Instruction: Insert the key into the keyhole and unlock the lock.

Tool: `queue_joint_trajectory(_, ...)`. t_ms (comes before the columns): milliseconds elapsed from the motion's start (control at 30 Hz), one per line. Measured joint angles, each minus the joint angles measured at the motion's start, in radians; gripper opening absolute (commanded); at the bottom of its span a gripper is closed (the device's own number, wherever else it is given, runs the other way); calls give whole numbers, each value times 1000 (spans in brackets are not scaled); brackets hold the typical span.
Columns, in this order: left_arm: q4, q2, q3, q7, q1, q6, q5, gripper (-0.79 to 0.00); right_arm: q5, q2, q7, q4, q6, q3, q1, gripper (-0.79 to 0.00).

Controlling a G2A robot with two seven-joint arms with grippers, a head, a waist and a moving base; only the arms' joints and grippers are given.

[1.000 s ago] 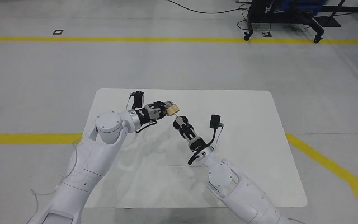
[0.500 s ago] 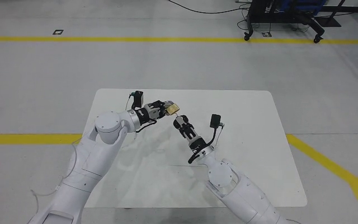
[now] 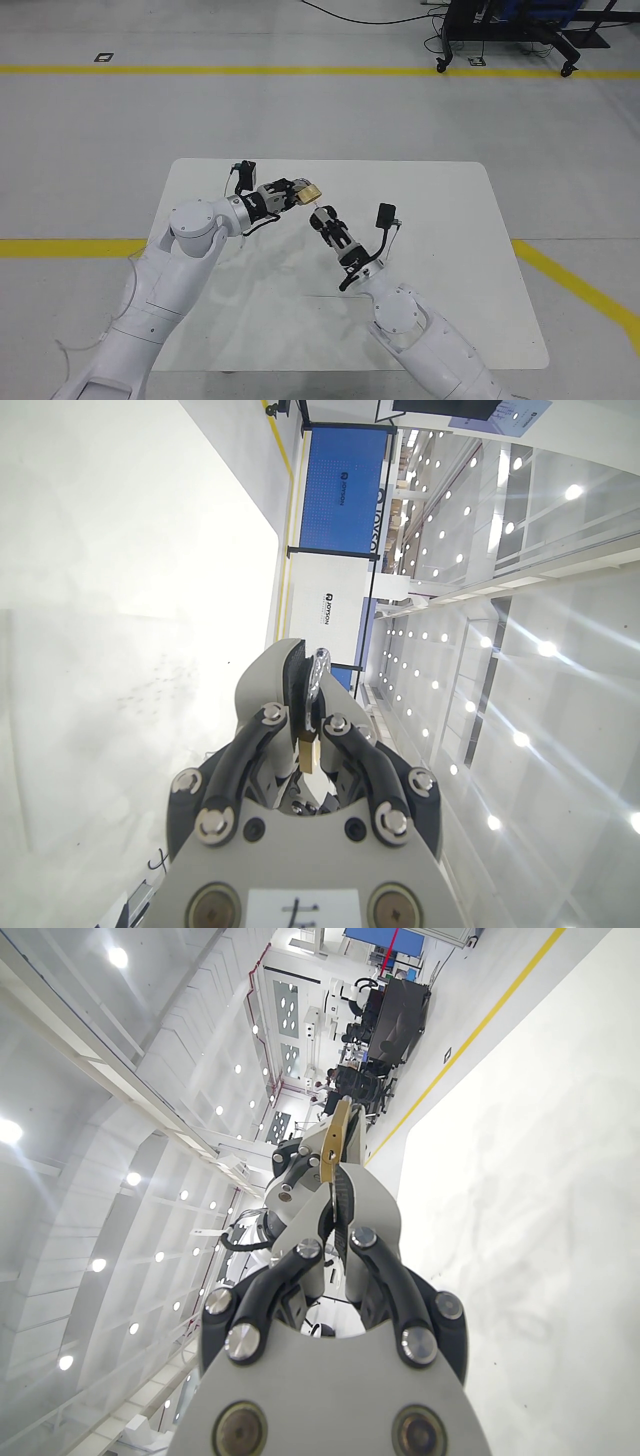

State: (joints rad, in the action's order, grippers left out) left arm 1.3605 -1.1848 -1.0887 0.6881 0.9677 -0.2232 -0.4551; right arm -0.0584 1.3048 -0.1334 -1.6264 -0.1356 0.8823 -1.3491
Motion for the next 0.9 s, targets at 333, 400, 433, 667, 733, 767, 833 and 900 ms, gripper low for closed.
queue_joint_trajectory(333, 22, 1, -13, -13, 11, 102, 48, -785, -25, 4, 50, -13, -45, 35, -29, -785)
queue_joint_trajectory(400, 24, 2, -14, -7, 15, 117, 57, -785, -16, 0, 63, -26, -55, 52, -45, -785)
queue_joint_trajectory(433, 24, 2, -15, 1, 16, 118, 54, -785, -11, -1, 67, -32, -56, 59, -52, -785)
queue_joint_trajectory(667, 15, 1, -14, 46, 7, 113, 45, -785, 16, -3, 83, -70, -46, 83, -77, -785)
queue_joint_trajectory(733, 12, 0, -14, 53, 5, 113, 44, -785, 20, 0, 85, -71, -38, 83, -77, -785)
queue_joint_trajectory(767, 11, 0, -14, 55, 4, 113, 45, -785, 21, 1, 85, -71, -36, 82, -76, -785)
queue_joint_trajectory(833, 10, 0, -14, 60, 4, 113, 49, -785, 23, 3, 86, -69, -32, 80, -75, -785)
queue_joint_trajectory(900, 10, 1, -14, 65, 3, 112, 52, -785, 28, 5, 88, -68, -28, 79, -74, -785)
